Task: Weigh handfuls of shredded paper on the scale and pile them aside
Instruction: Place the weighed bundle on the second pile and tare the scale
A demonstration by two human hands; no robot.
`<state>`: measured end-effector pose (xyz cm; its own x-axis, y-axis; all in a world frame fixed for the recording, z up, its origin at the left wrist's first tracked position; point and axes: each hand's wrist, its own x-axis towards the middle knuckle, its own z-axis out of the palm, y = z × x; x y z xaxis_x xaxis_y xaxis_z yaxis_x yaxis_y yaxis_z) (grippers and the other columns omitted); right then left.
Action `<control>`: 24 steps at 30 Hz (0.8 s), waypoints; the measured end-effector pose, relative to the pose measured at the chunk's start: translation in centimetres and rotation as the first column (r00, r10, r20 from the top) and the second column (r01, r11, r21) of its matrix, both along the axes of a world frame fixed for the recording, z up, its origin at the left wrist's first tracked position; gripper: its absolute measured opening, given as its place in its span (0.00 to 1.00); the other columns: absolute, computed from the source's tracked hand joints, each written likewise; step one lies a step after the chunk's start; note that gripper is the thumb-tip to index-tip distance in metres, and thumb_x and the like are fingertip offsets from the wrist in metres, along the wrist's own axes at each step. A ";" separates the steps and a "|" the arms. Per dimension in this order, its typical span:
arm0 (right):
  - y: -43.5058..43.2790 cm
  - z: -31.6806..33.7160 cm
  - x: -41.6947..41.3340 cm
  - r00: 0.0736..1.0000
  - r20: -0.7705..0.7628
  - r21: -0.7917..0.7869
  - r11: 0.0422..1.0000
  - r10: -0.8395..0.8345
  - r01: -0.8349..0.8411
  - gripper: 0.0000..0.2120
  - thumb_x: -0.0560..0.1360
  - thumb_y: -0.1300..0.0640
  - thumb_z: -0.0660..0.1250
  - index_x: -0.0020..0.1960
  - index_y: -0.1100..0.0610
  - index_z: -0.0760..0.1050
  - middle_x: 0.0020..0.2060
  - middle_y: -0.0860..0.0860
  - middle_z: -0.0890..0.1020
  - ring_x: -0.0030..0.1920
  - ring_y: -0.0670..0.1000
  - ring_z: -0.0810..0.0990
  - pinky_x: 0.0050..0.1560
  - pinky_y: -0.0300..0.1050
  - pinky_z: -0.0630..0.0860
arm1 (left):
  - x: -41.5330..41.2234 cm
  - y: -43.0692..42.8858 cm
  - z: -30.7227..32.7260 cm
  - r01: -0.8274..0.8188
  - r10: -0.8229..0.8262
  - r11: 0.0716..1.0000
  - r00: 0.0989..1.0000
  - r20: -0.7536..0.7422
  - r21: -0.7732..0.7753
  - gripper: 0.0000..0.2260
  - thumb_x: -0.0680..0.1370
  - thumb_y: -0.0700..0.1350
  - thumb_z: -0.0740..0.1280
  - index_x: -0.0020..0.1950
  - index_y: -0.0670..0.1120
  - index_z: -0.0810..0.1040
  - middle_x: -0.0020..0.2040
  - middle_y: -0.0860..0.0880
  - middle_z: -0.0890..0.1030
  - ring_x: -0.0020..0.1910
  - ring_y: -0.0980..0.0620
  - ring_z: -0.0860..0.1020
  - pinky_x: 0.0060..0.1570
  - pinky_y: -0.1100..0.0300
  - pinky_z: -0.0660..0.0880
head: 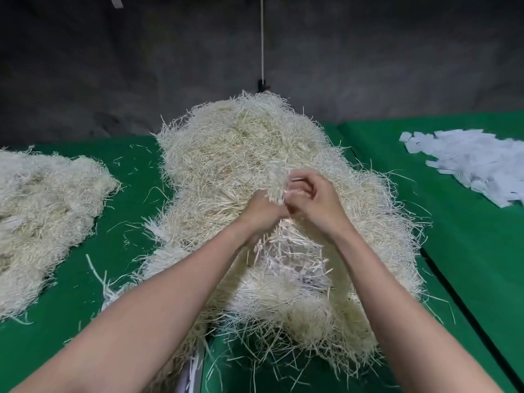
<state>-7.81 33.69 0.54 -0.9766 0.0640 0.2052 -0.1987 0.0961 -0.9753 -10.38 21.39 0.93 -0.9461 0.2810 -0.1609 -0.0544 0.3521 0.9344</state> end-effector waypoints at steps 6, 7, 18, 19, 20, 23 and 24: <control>0.4 -6.3 -0.5 0.964 -0.257 0.720 0.652 -0.065 0.236 0.16 0.72 0.49 0.64 0.56 0.42 0.63 0.59 0.42 0.69 0.57 0.40 0.69 0.63 0.47 0.69 | -1.7 0.9 1.3 -0.300 0.244 0.915 0.944 0.221 0.268 0.07 0.78 0.44 0.66 0.54 0.44 0.79 0.40 0.48 0.82 0.29 0.57 0.79 0.30 0.64 0.74; 1.1 -7.8 -0.9 0.978 -0.202 0.814 0.547 -0.047 0.194 0.19 0.73 0.52 0.65 0.61 0.42 0.64 0.64 0.43 0.68 0.65 0.46 0.68 0.71 0.52 0.62 | -2.0 0.8 1.7 -0.341 0.256 0.874 0.929 0.268 0.347 0.05 0.78 0.40 0.65 0.51 0.43 0.80 0.36 0.48 0.80 0.26 0.56 0.77 0.29 0.63 0.73; 5.9 -5.8 -1.1 0.965 0.014 0.777 0.611 -0.262 0.154 0.19 0.69 0.54 0.67 0.58 0.48 0.67 0.63 0.50 0.69 0.64 0.53 0.67 0.69 0.56 0.62 | -3.8 -3.3 1.6 -0.464 0.373 0.786 0.883 0.285 0.408 0.31 0.71 0.43 0.70 0.72 0.40 0.66 0.65 0.43 0.76 0.68 0.46 0.71 0.68 0.49 0.67; 4.6 -4.3 -1.0 0.975 -0.036 0.624 0.757 -0.219 0.193 0.22 0.68 0.56 0.69 0.58 0.46 0.64 0.61 0.47 0.68 0.63 0.51 0.67 0.68 0.54 0.64 | -3.5 -3.2 1.9 -0.434 0.347 0.797 0.898 0.269 0.421 0.23 0.73 0.42 0.69 0.67 0.39 0.72 0.59 0.45 0.81 0.60 0.52 0.77 0.60 0.54 0.74; 3.0 -3.1 -0.6 0.986 -0.033 0.468 0.869 -0.166 0.162 0.26 0.67 0.57 0.70 0.59 0.42 0.62 0.60 0.43 0.68 0.61 0.50 0.69 0.64 0.52 0.68 | -3.2 -3.0 2.2 -0.399 0.310 0.798 0.915 0.260 0.452 0.16 0.76 0.41 0.67 0.62 0.38 0.77 0.50 0.46 0.84 0.46 0.56 0.82 0.47 0.61 0.79; -2.1 -3.3 -0.1 0.996 0.079 0.389 0.918 0.052 -0.079 0.28 0.71 0.58 0.70 0.61 0.38 0.59 0.47 0.37 0.70 0.44 0.48 0.79 0.39 0.43 0.80 | -2.9 -2.6 3.2 -0.296 0.206 0.806 0.952 0.225 0.513 0.08 0.77 0.40 0.65 0.50 0.40 0.83 0.50 0.45 0.81 0.36 0.55 0.77 0.40 0.61 0.78; -3.1 -4.3 -0.4 0.994 0.082 0.520 0.848 0.076 -0.108 0.28 0.73 0.58 0.68 0.66 0.41 0.59 0.43 0.40 0.72 0.39 0.46 0.79 0.33 0.41 0.79 | -3.0 -2.7 3.8 -0.280 0.196 0.801 0.958 0.210 0.530 0.07 0.75 0.40 0.66 0.47 0.41 0.84 0.50 0.46 0.82 0.34 0.56 0.77 0.38 0.61 0.78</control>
